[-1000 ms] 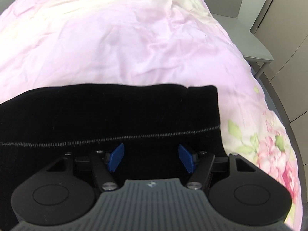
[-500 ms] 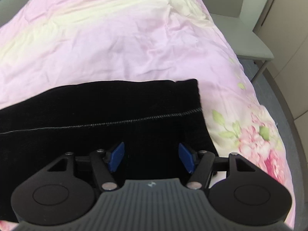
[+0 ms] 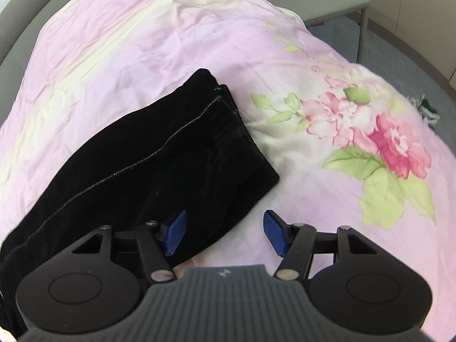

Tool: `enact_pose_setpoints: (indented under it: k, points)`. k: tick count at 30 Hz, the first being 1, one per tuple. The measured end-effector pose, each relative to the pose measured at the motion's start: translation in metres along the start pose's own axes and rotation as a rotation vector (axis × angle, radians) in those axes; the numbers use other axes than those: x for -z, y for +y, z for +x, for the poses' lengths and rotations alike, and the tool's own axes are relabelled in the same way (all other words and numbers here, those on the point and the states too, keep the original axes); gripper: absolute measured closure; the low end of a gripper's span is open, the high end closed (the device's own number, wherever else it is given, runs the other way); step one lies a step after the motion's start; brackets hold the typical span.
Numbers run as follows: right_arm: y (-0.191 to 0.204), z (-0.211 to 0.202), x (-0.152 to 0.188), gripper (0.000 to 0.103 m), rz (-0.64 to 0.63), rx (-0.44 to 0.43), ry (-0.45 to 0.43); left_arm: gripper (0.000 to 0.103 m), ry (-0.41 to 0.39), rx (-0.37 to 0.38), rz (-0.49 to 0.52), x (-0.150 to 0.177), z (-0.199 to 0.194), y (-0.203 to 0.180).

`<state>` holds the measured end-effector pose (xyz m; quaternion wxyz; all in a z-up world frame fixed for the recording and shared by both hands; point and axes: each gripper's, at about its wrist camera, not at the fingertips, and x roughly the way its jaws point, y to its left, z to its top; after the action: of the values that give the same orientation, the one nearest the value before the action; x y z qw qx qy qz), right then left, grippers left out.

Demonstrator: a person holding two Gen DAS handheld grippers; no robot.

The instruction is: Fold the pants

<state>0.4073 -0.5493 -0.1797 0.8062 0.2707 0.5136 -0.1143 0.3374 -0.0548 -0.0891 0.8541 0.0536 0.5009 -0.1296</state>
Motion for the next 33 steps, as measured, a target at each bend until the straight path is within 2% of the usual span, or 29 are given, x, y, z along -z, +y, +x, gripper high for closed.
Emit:
enact_pose_setpoints:
  k: [3, 8, 14, 17, 19, 23, 28, 33]
  points:
    - [-0.010, 0.009, -0.001, 0.046, 0.025, -0.020, 0.012, 0.070, 0.012, 0.067, 0.084, -0.009, 0.017, -0.040]
    - [-0.024, 0.020, -0.004, 0.048, 0.061, -0.069, 0.006, 0.070, 0.027, 0.135, 0.255, -0.024, 0.051, -0.098]
    - [-0.027, 0.035, -0.009, 0.053, 0.044, -0.103, -0.019, 0.070, 0.033, 0.174, 0.348, -0.040, 0.083, -0.148]
    - [-0.030, 0.038, -0.009, 0.057, 0.043, -0.115, -0.027, 0.076, 0.056, 0.167, 0.367, -0.046, 0.101, -0.167]
    - [-0.032, 0.036, -0.008, 0.065, 0.026, -0.119, -0.035, 0.079, 0.098, 0.154, 0.361, -0.047, 0.117, -0.172]
    - [-0.024, 0.020, -0.005, 0.076, -0.043, -0.112, -0.053, 0.082, 0.123, 0.148, 0.313, -0.043, 0.131, -0.168]
    - [0.003, -0.019, -0.009, 0.080, -0.136, -0.107, -0.126, 0.082, 0.091, 0.120, 0.325, -0.037, 0.122, -0.171]
    - [0.045, -0.074, -0.013, 0.081, -0.239, -0.135, -0.214, 0.082, 0.016, 0.153, 0.252, -0.038, 0.080, -0.144]
